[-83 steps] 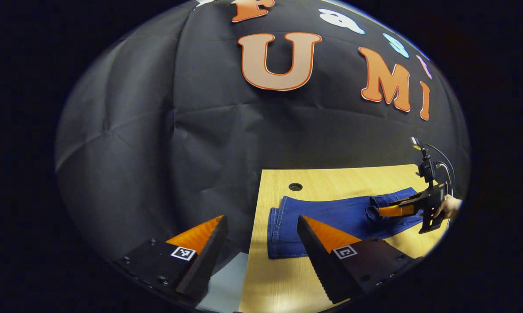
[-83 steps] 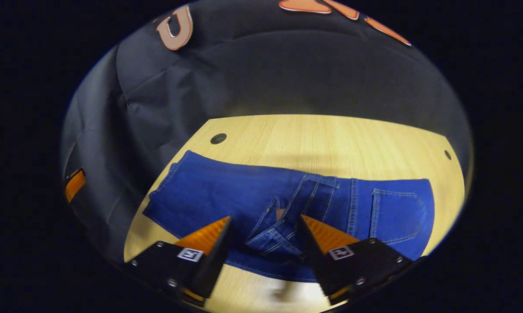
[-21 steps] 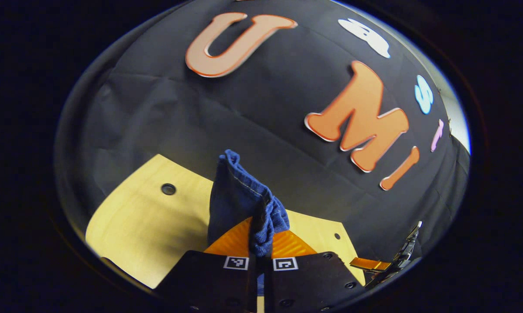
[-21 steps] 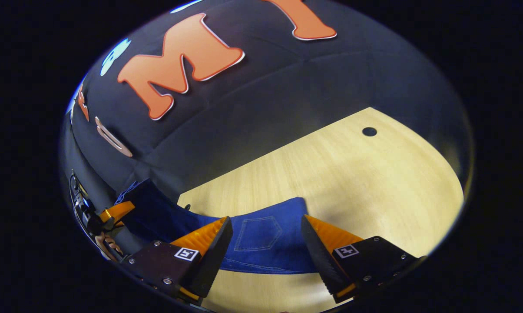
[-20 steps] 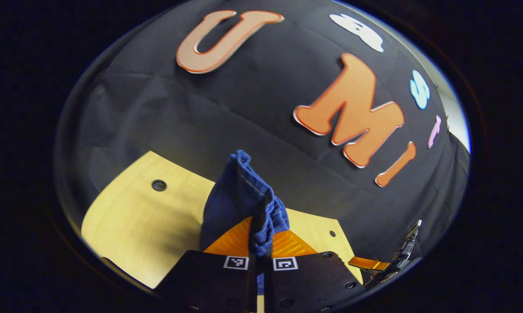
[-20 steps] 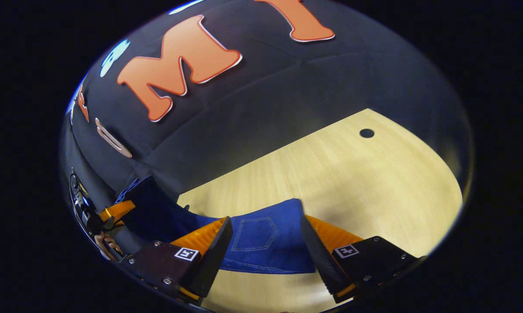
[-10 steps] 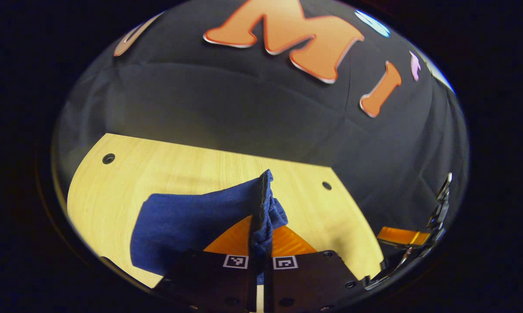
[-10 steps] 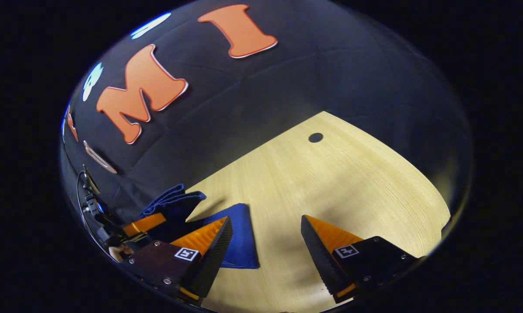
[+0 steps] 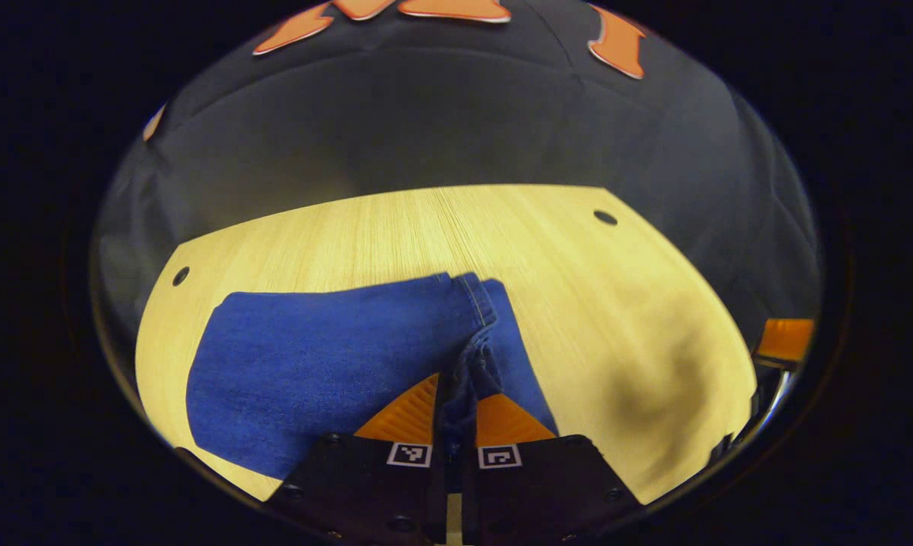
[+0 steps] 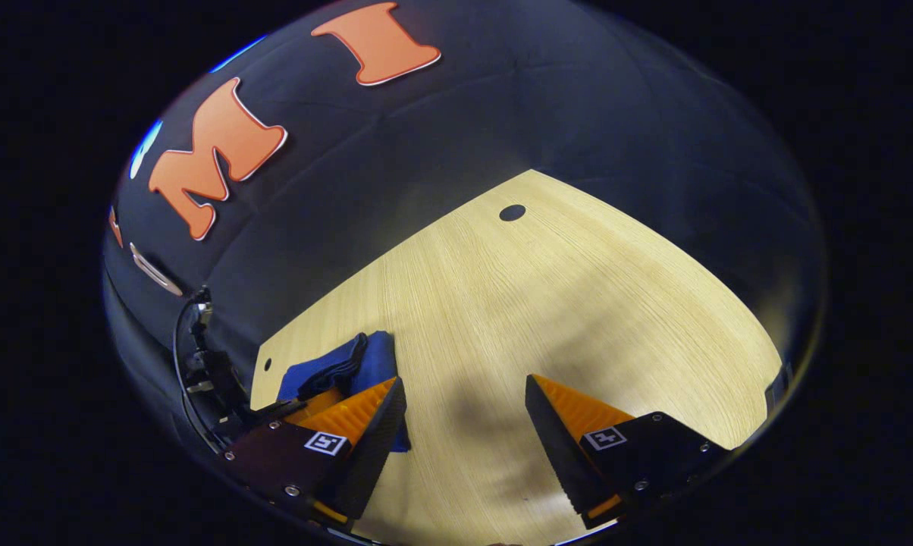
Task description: Grasp the waist and the cuffs of the jeans and fold them to make the two legs overlap; first hold the waist and fold one-third of the jeans toward the cuffs, then hold the cuffs and fold the remaining one-third in the same direction to finish folding.
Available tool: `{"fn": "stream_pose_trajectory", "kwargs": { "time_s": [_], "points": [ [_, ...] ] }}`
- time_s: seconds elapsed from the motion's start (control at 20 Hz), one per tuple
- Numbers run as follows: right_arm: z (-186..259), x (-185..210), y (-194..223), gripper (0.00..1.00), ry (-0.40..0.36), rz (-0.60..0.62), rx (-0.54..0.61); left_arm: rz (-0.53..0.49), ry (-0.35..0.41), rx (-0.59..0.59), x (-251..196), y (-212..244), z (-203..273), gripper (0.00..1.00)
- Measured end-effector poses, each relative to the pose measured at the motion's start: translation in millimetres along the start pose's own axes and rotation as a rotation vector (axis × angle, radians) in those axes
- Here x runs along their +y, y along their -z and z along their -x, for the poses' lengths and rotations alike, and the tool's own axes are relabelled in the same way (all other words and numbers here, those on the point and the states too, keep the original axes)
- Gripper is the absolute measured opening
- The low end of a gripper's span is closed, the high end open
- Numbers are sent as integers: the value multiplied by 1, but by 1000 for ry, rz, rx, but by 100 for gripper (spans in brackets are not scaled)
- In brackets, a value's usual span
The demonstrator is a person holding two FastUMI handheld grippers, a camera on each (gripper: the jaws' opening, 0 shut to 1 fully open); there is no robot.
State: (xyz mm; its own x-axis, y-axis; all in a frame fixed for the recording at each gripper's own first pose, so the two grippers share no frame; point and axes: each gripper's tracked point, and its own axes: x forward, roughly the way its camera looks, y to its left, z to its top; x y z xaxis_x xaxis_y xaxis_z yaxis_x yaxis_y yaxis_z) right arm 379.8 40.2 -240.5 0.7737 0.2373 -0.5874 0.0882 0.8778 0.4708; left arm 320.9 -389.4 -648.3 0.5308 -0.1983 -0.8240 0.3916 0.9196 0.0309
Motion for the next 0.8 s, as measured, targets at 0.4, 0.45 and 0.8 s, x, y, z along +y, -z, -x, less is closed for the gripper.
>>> {"fn": "stream_pose_trajectory", "kwargs": {
  "time_s": [0.4,0.45,0.8],
  "points": [
    [7,19,-3,98,-13,104,-7,58,135,-74,-23,-15,50,100],
    [9,23,-9,98,-4,133,-23,63,124,-116,-13,-27,68,100],
    [57,89,-78,98,-7,366,-309,80,-137,-416,126,-103,212,99]
  ]
}}
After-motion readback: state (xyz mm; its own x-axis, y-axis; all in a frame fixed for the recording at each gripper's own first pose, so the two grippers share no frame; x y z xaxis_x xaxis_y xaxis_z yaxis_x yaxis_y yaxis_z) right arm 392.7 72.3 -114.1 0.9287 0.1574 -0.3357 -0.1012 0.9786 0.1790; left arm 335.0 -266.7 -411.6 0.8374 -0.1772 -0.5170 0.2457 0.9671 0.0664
